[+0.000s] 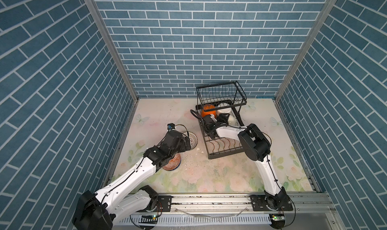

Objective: Load the bowls into the dish rack
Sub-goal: 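Tilt the cream bowl upright against the white bowl and open the right gripper, then withdraw the right gripper from the rack while the left gripper lowers to the maroon-patterned bowl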

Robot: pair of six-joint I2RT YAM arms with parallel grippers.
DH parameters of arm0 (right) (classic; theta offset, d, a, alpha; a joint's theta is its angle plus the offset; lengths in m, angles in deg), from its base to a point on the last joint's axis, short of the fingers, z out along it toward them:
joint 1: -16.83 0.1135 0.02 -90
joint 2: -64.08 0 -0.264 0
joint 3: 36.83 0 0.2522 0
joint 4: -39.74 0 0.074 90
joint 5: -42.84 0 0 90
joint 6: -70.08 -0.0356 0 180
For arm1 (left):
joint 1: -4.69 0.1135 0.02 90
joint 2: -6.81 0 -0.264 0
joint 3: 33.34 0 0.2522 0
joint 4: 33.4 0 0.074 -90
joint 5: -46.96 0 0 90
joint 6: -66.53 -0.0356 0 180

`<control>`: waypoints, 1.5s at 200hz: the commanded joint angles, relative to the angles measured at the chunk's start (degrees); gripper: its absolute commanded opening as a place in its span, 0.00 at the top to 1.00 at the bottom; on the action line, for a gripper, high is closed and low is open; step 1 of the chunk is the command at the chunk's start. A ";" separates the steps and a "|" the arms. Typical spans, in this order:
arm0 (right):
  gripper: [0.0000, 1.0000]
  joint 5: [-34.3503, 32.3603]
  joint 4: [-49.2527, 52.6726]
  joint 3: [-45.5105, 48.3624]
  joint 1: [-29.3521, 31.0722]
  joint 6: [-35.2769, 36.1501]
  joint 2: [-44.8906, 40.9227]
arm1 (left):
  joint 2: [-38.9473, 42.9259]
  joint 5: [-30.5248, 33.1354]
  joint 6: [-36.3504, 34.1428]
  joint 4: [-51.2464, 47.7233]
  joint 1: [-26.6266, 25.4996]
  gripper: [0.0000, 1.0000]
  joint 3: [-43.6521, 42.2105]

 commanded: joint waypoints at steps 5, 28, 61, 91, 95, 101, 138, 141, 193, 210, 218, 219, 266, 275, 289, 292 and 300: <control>0.14 3.27 3.94 -1.86 -0.78 -4.03 -0.14 | -0.58 -0.11 -0.63 -0.02 0.57 0.00 -0.13; 0.08 4.18 5.44 -2.28 -0.79 -6.04 -1.44 | -0.87 -0.13 -0.80 -0.28 0.57 0.00 0.30; 0.06 5.40 6.93 -2.36 -0.77 -8.25 -3.71 | -1.48 -0.20 -1.15 -0.39 0.57 0.00 0.92; 0.06 6.62 8.16 -2.08 -0.74 -10.12 -4.94 | -2.38 -0.20 -1.43 -0.56 0.65 0.00 1.50; 0.06 6.81 8.30 -2.04 -0.72 -10.29 -6.36 | -2.47 -0.14 -1.42 -0.56 0.66 0.00 1.60; 0.06 7.02 8.44 -1.88 -0.74 -10.56 -7.10 | -2.75 -0.24 -1.43 -0.63 0.66 0.00 1.63; 0.05 8.00 8.73 -0.90 -0.70 -11.61 -9.30 | -3.63 -0.21 -1.51 -0.78 0.66 0.00 2.23; 0.05 8.00 8.81 -0.81 -0.70 -11.65 -9.38 | -3.68 -0.16 -1.51 -0.82 0.69 0.00 2.20; 0.05 11.85 13.25 1.48 -0.53 -17.44 -13.18 | -3.89 0.48 -1.27 -2.13 0.92 0.00 2.90; 0.05 13.81 14.77 2.93 -0.52 -19.90 -14.69 | -4.06 0.58 -1.20 -2.57 0.97 0.00 3.12; 0.05 14.43 15.20 3.73 -0.52 -20.88 -15.47 | -4.12 0.66 -1.07 -2.73 1.01 0.00 3.21; 0.05 14.56 15.26 3.86 -0.52 -21.02 -15.66 | -4.08 0.67 -1.07 -2.74 0.97 0.00 3.21; 0.05 19.97 18.08 8.34 -0.12 -27.22 -20.33 | -4.47 1.80 -0.80 -4.40 1.22 0.00 3.91; 0.05 21.36 18.50 9.01 -0.10 -28.50 -21.37 | -4.54 2.05 -0.80 -4.84 1.35 0.00 4.01; 0.05 23.88 19.82 9.99 -0.09 -30.86 -23.32 | -4.66 2.26 -0.81 -5.55 1.60 0.00 4.40; 0.05 24.39 20.11 10.19 -0.09 -31.37 -23.74 | -4.77 2.33 -0.83 -5.79 1.66 0.00 4.53; 0.05 26.00 20.79 10.78 -0.09 -32.78 -24.78 | -4.89 2.38 -0.80 -6.20 1.77 0.01 4.77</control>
